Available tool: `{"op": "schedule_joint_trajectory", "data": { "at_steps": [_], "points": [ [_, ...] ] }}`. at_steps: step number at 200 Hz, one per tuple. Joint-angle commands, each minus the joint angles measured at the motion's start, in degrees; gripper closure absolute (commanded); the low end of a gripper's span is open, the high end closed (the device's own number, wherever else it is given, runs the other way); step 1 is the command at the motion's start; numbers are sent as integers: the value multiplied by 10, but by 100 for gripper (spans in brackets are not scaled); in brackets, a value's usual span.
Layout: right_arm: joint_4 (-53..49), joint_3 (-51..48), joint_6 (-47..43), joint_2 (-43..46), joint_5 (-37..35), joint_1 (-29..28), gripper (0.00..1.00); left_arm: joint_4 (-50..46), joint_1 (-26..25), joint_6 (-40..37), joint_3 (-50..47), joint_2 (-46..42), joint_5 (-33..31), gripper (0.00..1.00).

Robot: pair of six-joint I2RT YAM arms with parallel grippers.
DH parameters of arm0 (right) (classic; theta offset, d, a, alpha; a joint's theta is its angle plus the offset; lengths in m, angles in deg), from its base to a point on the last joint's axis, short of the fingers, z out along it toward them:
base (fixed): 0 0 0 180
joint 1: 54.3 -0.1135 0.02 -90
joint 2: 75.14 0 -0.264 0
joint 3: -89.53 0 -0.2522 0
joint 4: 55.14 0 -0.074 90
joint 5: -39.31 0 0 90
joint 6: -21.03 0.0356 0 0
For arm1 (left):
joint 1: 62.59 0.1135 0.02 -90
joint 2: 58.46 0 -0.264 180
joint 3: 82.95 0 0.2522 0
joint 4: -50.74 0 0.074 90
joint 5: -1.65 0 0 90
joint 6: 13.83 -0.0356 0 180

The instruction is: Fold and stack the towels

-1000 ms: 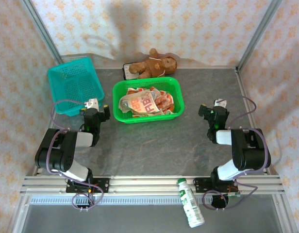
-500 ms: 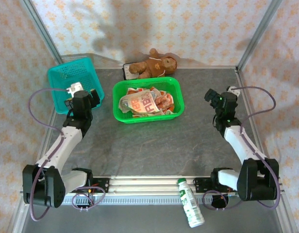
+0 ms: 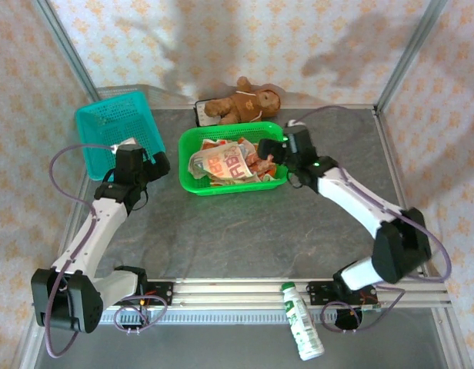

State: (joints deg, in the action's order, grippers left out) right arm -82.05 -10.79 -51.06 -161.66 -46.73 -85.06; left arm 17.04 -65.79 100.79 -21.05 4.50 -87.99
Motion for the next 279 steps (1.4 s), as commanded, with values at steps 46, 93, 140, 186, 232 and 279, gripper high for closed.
{"op": "schedule_joint_trajectory", "data": {
  "at_steps": [46, 93, 140, 186, 232, 279],
  "points": [
    [-89, 137, 5, -168, 32, -94, 24, -38, 3, 10, -18, -27, 27, 0],
    [-125, 191, 22, -232, -3, -110, 42, -35, 1, 8, -20, -27, 34, 0],
    [-173, 285, 14, -319, -35, -115, 34, -30, 1, 10, -23, -16, 42, 0],
    [-187, 302, 27, -366, -81, -94, 55, -34, 1, 8, -21, -15, 43, 0],
    [-190, 212, 23, -312, -105, -15, 66, -33, 1, 9, -20, -11, 45, 0],
    [-183, 88, -17, -220, -106, 118, 68, -33, 1, 11, -18, -3, 53, 0]
  ]
}}
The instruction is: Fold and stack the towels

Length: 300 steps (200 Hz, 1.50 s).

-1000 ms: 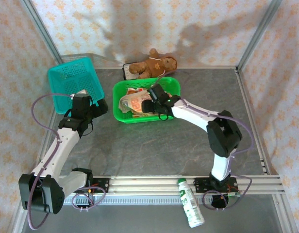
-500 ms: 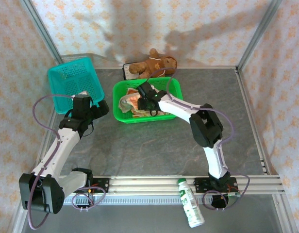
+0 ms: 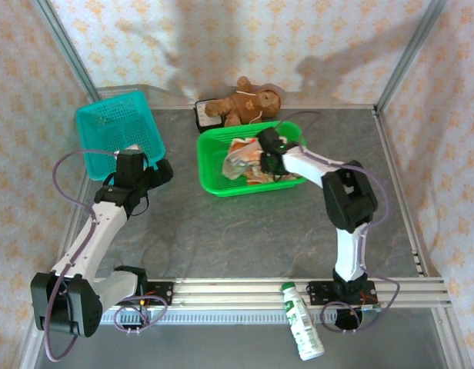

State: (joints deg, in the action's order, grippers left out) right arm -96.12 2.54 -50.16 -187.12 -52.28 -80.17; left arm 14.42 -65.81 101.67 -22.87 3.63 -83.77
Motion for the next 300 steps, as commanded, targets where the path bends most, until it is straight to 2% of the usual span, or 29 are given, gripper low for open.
{"op": "schedule_joint_trajectory", "data": {
  "at_steps": [1, 62, 78, 107, 132, 183, 217, 221, 231, 252, 300],
  "points": [
    [-43, -47, -28, 36, -50, 71, 68, -6, 1, 2, 0, 6, 11, 0],
    [-66, -65, -69, 81, -73, 236, 66, -5, 1, 3, 3, 9, 24, 0],
    [-58, -64, -80, 79, -39, 270, 66, -9, 1, 3, 5, 9, 28, 0],
    [-69, -42, -78, 57, -53, 273, 69, -15, 1, 1, 7, 5, 33, 0],
    [-73, -35, -62, 59, -44, 273, 63, -19, 1, -3, 6, 2, 34, 0],
    [-76, -49, -40, 134, -20, 272, 58, -13, 1, -3, 3, 3, 38, 0],
    [-81, -58, -36, 150, -14, 273, 58, -12, 1, -4, 3, 3, 39, 0],
    [-82, -59, -35, 151, -15, 273, 59, -12, 1, -4, 3, 3, 39, 0],
    [-81, -63, -36, 150, -12, 273, 75, -13, 1, -4, 3, 3, 39, 0],
    [-86, -65, -33, 155, -14, 273, 100, -13, 1, -4, 3, 1, 39, 0],
    [-102, -47, -31, 184, -11, 271, 100, -15, 1, -2, 5, -1, 39, 0]
  ]
}}
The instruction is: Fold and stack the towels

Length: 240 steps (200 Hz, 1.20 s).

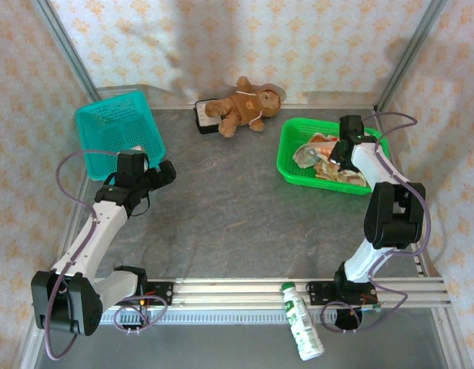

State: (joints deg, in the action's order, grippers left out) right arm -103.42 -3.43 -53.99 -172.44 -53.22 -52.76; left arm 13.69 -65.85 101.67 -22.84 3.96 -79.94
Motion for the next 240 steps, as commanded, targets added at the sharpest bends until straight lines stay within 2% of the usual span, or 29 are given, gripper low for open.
{"op": "schedule_joint_trajectory", "data": {
  "at_steps": [1, 40, 84, 146, 193, 209, 240],
  "points": [
    [-29, 14, 8, 39, -2, -4, 100, -8, 1, -2, 4, -4, 0, 0],
    [-62, 87, 0, 111, -30, -41, 100, -6, 1, 2, 6, -11, 0, 0],
    [-83, 240, -15, 131, -4, -118, 100, -1, 1, 7, 8, -12, 5, 0],
    [-138, 545, -35, 7, 38, -271, 100, -8, 1, 10, 20, -27, 6, 0],
    [-177, 732, -48, -101, 54, -399, 100, -29, 1, 2, 37, -45, -8, 0],
    [-180, 754, -37, -111, 67, -425, 100, -37, 1, 0, 41, -54, -16, 0],
    [-170, 730, -18, -91, 79, -463, 100, -50, 1, -3, 43, -79, -35, 0]
  ]
}}
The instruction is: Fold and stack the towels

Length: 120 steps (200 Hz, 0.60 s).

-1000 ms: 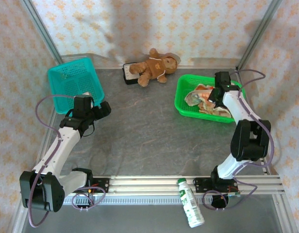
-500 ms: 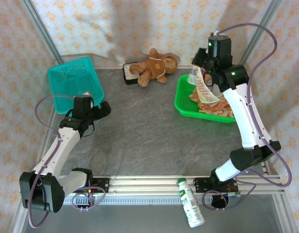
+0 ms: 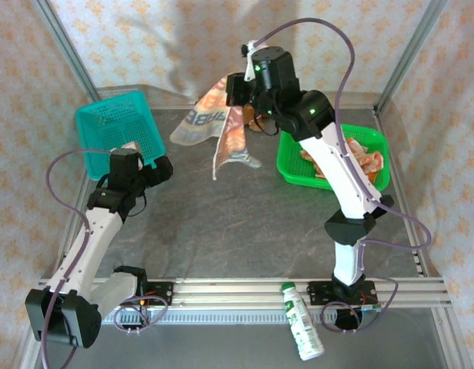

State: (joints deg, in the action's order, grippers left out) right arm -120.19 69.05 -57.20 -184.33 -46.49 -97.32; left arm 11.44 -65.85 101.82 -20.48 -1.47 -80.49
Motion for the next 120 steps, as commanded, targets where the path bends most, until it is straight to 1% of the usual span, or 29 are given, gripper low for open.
{"op": "schedule_joint_trajectory", "data": {
  "at_steps": [1, 40, 51, 67, 84, 95, 120],
  "points": [
    [-2, 4, 15, 29, 12, -18, 100, -28, 1, -5, 20, -25, -30, 0],
    [31, -76, 68, 68, 50, -50, 100, -46, 1, -11, 27, -53, -63, 0],
    [45, -102, 88, 71, 63, -51, 100, -47, 1, -13, 26, -58, -69, 0],
    [59, -128, 99, 62, 64, -51, 100, -52, 2, -15, 28, -61, -78, 0],
    [61, -125, 103, 27, 53, -45, 100, -55, 2, -17, 28, -59, -78, 0],
    [67, -112, 105, -8, 72, -35, 100, -57, 2, -16, 27, -58, -73, 0],
    [56, -57, 126, -107, 90, -1, 100, -67, 1, -15, 27, -56, -61, 0]
  ]
}}
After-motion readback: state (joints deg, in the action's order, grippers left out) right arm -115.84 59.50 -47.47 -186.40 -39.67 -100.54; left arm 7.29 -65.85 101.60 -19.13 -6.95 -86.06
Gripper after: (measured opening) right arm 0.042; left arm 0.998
